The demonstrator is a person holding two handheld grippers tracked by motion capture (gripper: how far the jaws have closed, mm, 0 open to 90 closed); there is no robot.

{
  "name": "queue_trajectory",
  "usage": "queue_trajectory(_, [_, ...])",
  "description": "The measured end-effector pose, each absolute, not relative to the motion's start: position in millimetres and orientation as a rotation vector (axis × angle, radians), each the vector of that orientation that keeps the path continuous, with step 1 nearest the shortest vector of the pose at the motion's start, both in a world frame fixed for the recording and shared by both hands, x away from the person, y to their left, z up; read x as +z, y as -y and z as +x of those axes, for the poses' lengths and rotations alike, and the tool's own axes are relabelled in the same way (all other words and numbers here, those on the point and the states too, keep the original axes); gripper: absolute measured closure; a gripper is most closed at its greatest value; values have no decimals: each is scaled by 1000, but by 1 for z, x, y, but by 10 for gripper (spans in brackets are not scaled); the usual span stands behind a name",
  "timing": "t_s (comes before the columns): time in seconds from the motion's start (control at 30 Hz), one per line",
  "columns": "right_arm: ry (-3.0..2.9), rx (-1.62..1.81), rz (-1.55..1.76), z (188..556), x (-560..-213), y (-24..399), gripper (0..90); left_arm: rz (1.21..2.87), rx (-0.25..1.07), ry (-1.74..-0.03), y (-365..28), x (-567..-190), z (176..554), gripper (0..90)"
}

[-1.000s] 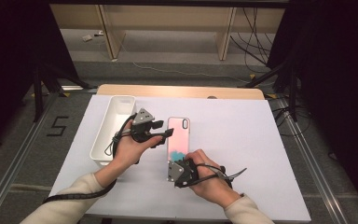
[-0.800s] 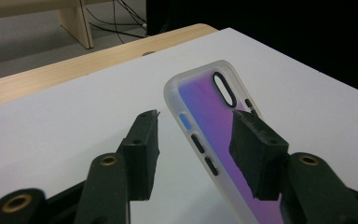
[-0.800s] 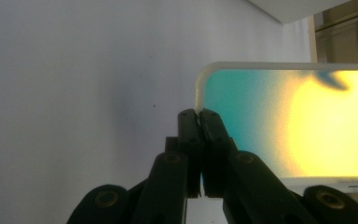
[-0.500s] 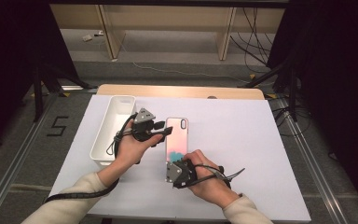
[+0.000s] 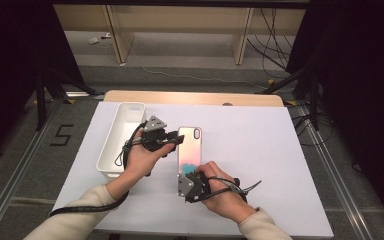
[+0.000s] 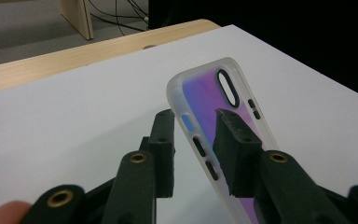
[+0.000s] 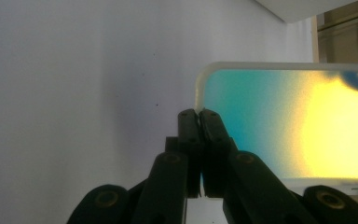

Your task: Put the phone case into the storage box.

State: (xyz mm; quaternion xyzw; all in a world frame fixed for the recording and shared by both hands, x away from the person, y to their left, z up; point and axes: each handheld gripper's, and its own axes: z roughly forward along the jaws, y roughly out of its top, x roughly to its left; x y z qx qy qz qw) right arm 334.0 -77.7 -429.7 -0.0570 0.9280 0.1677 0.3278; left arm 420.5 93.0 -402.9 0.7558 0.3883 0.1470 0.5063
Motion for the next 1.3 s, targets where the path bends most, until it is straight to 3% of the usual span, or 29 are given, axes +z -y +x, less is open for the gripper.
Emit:
queue_trajectory(0.83, [-2463,458,-114,336,-436,76,890,1769,172,-913,-92,-394,414,824])
queue_trajectory(1.3, [-2466,487,-74,340,-435,80,851,1764,172,-877,-95,-391,414,837])
